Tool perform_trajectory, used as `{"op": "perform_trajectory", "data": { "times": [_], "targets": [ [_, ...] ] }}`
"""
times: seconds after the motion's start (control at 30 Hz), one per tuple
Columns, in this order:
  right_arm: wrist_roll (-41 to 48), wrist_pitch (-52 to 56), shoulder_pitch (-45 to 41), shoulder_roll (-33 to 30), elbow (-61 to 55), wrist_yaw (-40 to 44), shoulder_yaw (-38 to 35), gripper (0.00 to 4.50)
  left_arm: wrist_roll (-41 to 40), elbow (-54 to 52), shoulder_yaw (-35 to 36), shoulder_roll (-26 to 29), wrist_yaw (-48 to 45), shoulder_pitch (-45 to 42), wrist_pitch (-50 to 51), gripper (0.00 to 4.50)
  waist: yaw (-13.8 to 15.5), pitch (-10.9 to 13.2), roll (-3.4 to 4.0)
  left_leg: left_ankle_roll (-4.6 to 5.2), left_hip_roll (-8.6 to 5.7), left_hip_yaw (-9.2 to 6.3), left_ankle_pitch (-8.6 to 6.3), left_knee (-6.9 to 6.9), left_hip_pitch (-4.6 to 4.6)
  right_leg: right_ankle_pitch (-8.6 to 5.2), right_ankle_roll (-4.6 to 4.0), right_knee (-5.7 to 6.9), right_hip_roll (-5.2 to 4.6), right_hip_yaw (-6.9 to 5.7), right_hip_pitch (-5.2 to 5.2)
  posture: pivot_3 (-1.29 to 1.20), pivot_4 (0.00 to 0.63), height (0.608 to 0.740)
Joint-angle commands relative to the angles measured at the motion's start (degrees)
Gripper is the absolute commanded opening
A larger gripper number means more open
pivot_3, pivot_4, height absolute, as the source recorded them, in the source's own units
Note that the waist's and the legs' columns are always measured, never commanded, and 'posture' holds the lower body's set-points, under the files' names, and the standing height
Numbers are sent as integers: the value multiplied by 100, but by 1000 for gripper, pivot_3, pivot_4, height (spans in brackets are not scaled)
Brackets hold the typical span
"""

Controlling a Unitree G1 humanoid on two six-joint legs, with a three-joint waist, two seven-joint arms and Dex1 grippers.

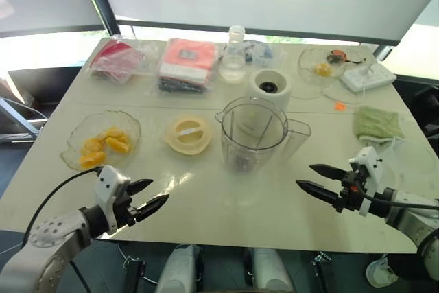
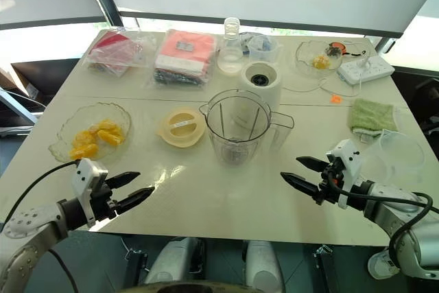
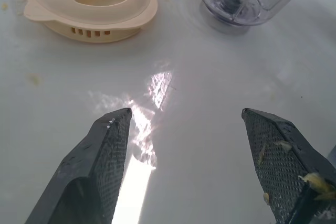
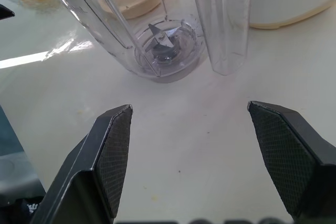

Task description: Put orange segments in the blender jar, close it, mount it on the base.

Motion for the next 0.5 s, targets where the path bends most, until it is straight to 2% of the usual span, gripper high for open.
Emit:
{"op": "perform_trajectory", "data": {
  "times": [0.03,0.17,0.5],
  "targets": [
    [84,-53,39,50,-298,-72,-126,3668,39,-1,14,63,-137,19,-161,3486,-5,0,0,0,0,0,0,0,0,0,0,0,0,0,0,0,150,740],
    [83,-64,182,105,-418,-167,-128,3668,189,6,-159,237,-410,170,-304,3486,-4,0,0,0,0,0,0,0,-5,0,0,0,0,0,-4,0,150,740],
    [187,26,344,128,-657,-315,-228,3668,-44,-23,-148,84,-172,-195,-84,3486,0,-1,0,0,0,-1,0,1,-7,0,0,0,-2,0,-5,0,150,740]
  ]
}}
